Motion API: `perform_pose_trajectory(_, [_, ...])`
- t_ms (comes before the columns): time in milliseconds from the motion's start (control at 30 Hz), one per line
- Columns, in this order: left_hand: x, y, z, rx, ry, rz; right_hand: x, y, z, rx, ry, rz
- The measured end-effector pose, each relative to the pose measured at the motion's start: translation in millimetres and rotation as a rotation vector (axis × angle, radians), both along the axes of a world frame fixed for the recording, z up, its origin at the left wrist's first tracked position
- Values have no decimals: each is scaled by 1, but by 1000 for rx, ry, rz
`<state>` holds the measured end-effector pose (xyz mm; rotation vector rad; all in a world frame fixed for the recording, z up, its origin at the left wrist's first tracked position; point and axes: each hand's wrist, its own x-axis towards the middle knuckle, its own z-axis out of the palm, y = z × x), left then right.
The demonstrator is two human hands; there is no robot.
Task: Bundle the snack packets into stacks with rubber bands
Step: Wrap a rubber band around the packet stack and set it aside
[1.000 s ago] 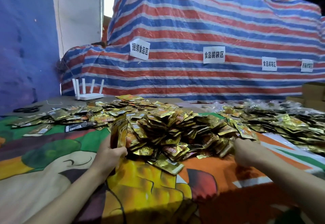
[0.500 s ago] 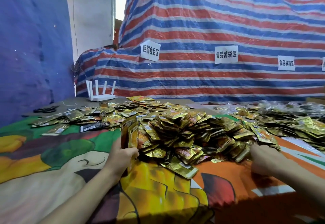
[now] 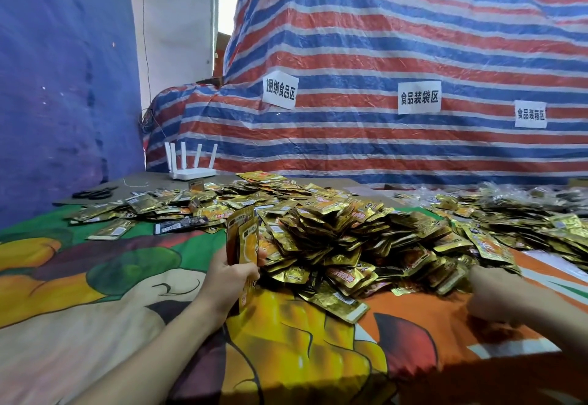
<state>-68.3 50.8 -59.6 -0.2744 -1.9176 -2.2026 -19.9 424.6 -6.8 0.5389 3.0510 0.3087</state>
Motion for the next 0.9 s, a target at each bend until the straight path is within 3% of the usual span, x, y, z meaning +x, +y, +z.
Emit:
perform_pose_trajectory(267, [-2, -1, -1, 8, 3, -15, -11, 1, 8, -43, 275, 24])
perform_pose_trajectory(567, [-5, -2, -2, 64, -5, 8, -8, -42, 29, -163, 333, 108])
perform_pose_trajectory(667, [-8, -5, 4, 112, -15, -9, -13, -65, 38, -334, 376, 236])
perform_pose_trajectory(767, [-11, -16, 19, 85, -61, -41, -22, -100, 43, -656, 383, 427])
perform_pose_trajectory(900, [-17, -45, 31, 273, -238, -258, -42, -164, 40, -1088, 374, 596])
